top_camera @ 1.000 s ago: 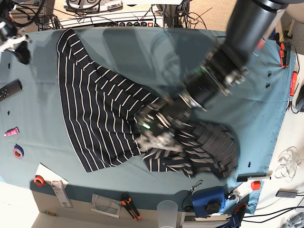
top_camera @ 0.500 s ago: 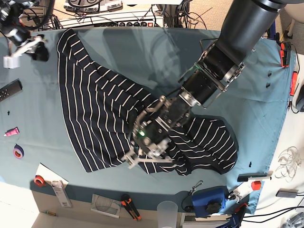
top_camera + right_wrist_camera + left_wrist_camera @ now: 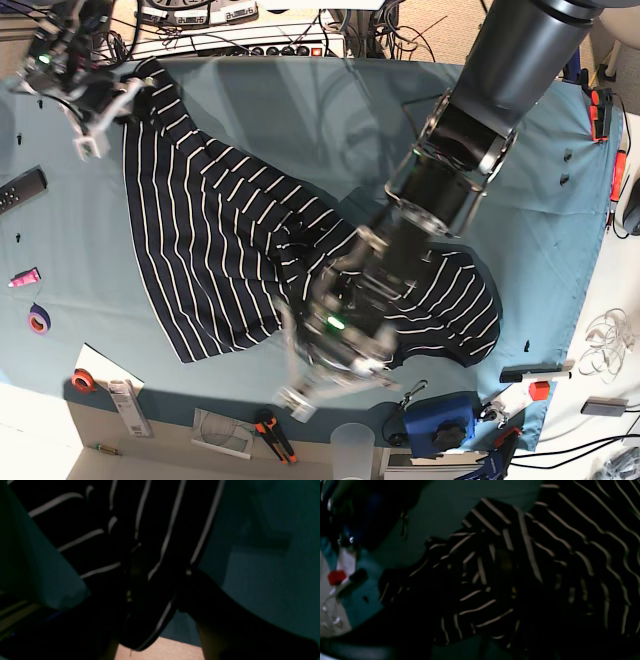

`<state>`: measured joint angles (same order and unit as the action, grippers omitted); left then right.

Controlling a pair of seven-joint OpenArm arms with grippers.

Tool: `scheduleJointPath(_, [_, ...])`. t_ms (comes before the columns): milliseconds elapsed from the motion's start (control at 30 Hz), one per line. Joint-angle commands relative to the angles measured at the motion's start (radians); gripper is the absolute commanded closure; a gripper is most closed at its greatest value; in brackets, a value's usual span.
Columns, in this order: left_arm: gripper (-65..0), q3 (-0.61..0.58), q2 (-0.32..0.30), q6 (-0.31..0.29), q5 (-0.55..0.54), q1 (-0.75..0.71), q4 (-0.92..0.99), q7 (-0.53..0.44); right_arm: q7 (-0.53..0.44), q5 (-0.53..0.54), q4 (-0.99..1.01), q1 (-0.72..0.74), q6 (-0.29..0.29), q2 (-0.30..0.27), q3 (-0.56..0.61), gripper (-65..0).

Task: Layout the t-shirt on the table in an organized manner, then fold the t-shirt properly
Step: 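Pull the bunched fabric with the left gripper to smooth the shirt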

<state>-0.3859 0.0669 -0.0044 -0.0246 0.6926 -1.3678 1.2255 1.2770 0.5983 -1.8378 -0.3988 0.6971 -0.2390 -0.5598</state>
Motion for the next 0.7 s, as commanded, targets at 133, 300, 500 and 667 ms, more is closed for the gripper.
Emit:
scheduleJointPath(133, [-22.4,0.040,-0.055,0.005,-0.051,0.034,-0.018,-0.014,0.006,-0.024,-0.006,-0.003,0.001,-0.010,0.053,-18.9])
scheduleJointPath(300, [-22.4,0.042,-0.102,-0.036,-0.150,0.032,-0.018,-0.018,0.009,-0.064,-0.006,-0.003,0.001,-0.010,0.071,-7.5])
scheduleJointPath(500, [-22.3,0.040,-0.118,-0.543,-0.282,0.020,-0.018,-0.016,-0.002,-0.158,-0.006,-0.003,0.001,-0.011,0.070,0.0])
scheduleJointPath(667, [-22.3,-0.092,-0.180,-0.694,-0.195,0.020,-0.011,-0.161,-0.010,-0.170,-0.006,-0.003,0.001,-0.010,0.070,0.0])
